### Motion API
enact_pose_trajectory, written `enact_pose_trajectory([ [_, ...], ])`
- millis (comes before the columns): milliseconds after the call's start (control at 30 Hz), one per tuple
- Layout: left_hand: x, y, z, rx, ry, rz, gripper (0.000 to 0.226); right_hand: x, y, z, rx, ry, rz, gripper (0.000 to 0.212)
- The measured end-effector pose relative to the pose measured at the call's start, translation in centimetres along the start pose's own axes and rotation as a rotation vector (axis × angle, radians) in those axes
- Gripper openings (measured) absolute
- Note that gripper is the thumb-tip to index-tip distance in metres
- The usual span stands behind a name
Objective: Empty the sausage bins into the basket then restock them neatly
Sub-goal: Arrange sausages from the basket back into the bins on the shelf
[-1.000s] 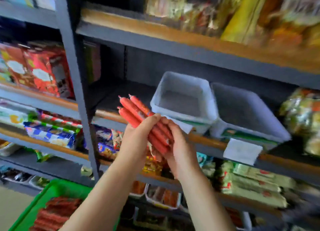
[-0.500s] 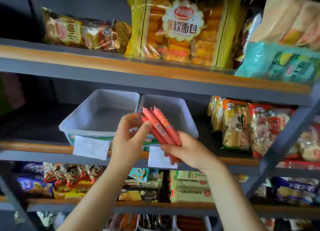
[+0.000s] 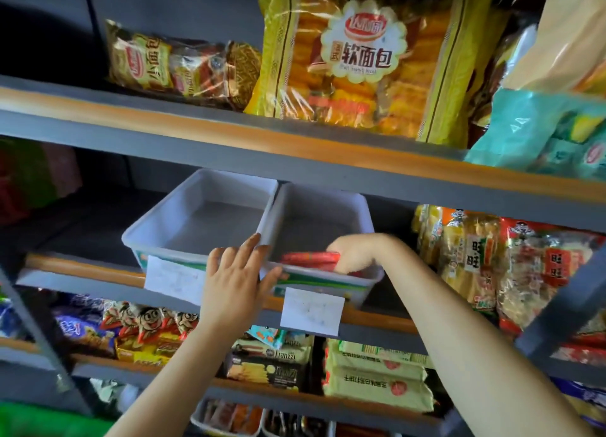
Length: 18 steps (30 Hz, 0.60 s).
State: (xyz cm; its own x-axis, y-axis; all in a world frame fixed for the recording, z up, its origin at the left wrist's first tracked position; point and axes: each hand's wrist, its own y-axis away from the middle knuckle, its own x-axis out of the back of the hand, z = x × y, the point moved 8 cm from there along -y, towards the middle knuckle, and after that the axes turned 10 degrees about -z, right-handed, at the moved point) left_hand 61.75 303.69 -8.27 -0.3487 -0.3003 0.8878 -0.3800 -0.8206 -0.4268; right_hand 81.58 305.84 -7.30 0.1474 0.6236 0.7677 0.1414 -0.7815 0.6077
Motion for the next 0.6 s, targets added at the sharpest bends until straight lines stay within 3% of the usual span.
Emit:
enact_pose_trajectory([
  [100, 0.1, 0.0, 0.0, 0.0, -0.011, 0.008, 0.067, -1.8, -1.5, 0.0, 0.001, -0.214, -0.234, 0.034],
  [167, 0.1, 0.0, 0.1, -0.001, -0.016, 0.01, 0.061, -2.6, -2.3, 0.3, 0.007, -0.31, -0.29, 0.036],
  [300, 0.1, -0.1, 0.0, 0.008, -0.01, 0.038, 0.054, -1.4, -2.9, 0.3, 0.054, -0.127, -0.14, 0.028],
  [400, 0.3, -0.1, 0.1, 0.006, -0.003, 0.069, 0.055, -0.3, -2.7, 0.7, 0.073, -0.128, -0.03, 0.019],
  [600, -0.2, 0.1, 0.1, 0.029, 0.023, -0.035, 0.057, 1.3, 0.0, 0.9, 0.297, -0.707, 0.062, 0.025],
])
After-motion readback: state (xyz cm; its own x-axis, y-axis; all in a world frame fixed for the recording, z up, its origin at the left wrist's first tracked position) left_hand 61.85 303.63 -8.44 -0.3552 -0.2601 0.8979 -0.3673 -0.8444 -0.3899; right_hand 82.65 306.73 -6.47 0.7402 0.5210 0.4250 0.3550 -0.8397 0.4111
